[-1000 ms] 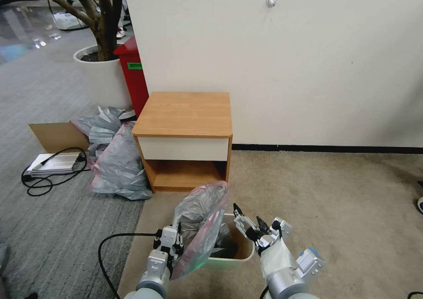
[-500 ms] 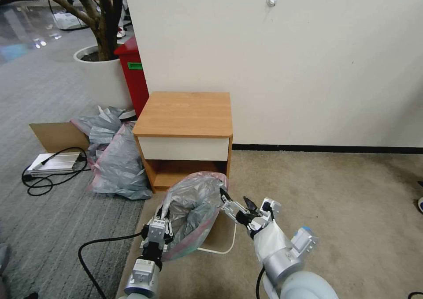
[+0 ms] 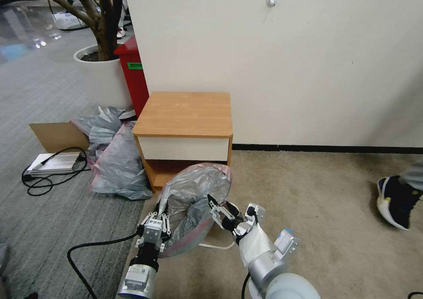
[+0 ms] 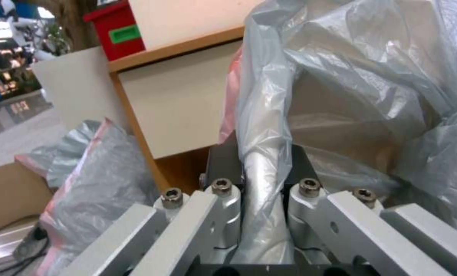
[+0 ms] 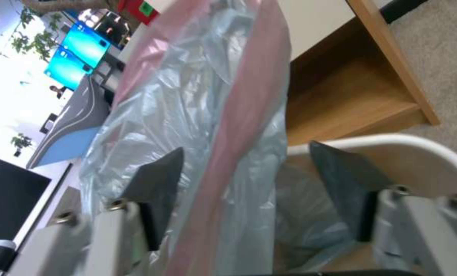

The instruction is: Pick up the garbage bag from the table and place it over the trash can.

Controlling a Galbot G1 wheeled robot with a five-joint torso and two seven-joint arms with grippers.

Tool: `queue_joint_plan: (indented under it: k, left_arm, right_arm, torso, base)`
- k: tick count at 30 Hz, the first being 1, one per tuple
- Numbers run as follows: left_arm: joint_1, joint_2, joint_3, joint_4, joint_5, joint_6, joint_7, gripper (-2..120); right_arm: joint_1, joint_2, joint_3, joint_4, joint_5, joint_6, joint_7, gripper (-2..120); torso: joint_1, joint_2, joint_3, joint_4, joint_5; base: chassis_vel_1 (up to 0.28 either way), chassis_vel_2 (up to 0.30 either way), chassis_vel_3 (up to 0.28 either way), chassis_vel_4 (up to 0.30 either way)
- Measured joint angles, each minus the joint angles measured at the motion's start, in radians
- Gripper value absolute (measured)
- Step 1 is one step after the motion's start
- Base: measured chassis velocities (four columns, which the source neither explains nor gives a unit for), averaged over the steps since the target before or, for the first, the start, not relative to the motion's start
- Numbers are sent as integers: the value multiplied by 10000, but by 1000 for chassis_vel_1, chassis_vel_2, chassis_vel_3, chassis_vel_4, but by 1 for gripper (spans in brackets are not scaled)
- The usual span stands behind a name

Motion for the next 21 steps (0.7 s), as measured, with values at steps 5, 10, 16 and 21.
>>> queue_joint_plan:
  k: [5,10,16,21]
  left_arm:
    - [152,-101,-40,-128,40,-2,-6,7]
    - [248,-174,-80,-185,34,-3,-41,7]
    - [239,-224,-43,-184,-63,80,-175,7]
    - [180,-221,32,-195,-803,491,-388,7]
  right_arm:
    - [-49,8,-74,56,-115,83,-14,43]
    - [-124,3,-146,67,-286,225,-52,26]
    - [-196,11,-178,-21,-923,395,-433,5]
    - [-249,-1,174,33,-1393,478,-674,0]
  torso:
    - [-1,0,0,0,0]
    - [-1,0,0,0,0]
    - [0,0,0,0,0]
    - [0,0,0,0,1]
  base:
    - [0,0,0,0]
    - [0,0,0,0]
    - [0,0,0,0]
    - [0,0,0,0]
